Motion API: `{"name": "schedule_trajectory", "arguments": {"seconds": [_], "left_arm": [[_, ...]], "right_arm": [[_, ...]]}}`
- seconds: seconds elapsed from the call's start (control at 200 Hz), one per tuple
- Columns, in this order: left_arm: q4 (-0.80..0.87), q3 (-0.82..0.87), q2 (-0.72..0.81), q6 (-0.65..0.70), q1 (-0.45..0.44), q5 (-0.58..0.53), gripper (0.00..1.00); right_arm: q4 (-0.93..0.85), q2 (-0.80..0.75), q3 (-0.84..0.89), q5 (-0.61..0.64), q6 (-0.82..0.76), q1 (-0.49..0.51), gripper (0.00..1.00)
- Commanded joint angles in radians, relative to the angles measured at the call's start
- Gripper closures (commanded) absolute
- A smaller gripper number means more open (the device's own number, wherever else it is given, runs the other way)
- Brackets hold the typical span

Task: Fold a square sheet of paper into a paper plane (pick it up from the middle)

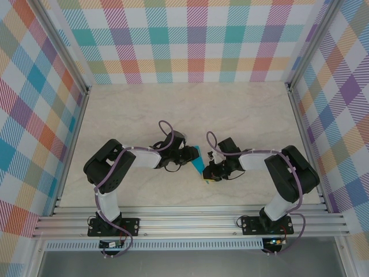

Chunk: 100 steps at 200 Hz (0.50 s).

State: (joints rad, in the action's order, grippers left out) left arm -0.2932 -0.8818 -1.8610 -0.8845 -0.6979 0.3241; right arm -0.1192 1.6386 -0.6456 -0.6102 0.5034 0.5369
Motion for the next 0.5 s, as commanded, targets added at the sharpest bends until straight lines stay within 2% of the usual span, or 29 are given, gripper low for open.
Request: {"name": "schedule_trajectory", "arguments": {"seconds": [0.0, 0.18, 0.35, 0.495], "left_arm": [[0.081, 0.01, -0.059, 0.013, -0.005, -0.008, 0.65], [0.082, 0.009, -0.06, 0.015, -0.003, -0.006, 0.65], [0.082, 0.006, -0.056, 0.017, -0.003, 0.0, 0.65], [0.083, 0.008, -0.053, 0.019, -0.002, 0.002, 0.65]], "right_arm": [[-0.058, -0.032, 0.039, -0.005, -0.021, 0.003, 0.87], [-0.045, -0.05, 0.083, 0.045, -0.004, -0.001, 0.89], [0.045, -0.056, 0.149, -0.02, 0.058, -0.003, 0.9], [-0.052, -0.164, 0.104, 0.014, 0.036, -0.004, 0.9]]}}
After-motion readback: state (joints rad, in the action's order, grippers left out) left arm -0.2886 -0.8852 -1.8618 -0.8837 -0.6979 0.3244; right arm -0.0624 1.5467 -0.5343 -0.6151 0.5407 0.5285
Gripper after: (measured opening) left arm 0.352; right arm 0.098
